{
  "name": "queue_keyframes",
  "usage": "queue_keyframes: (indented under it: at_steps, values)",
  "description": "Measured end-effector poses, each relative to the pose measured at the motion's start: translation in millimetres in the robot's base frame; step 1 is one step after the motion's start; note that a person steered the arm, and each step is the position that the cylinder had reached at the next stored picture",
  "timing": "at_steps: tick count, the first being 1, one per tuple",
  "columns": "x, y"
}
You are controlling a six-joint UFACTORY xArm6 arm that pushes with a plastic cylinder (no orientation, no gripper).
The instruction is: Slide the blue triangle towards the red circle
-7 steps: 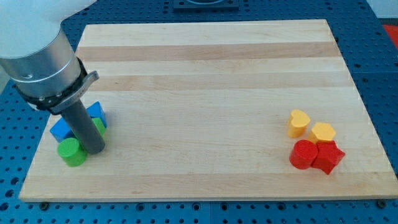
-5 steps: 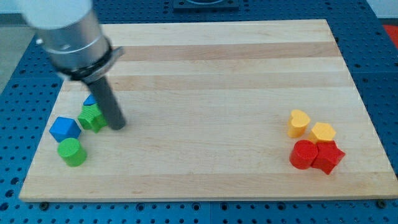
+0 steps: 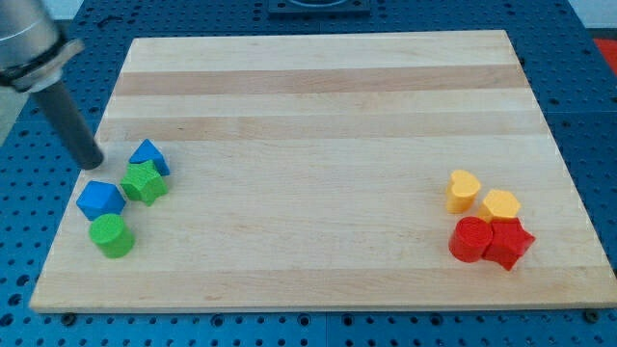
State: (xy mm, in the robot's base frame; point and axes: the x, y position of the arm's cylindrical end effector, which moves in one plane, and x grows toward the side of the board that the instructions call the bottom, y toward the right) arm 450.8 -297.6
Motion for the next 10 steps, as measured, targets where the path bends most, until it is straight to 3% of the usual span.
queue_keyframes:
  at_steps: [2,5,8,10]
  values:
    - [-29,62]
    - [0,142]
    - [59,123]
    - [131,118]
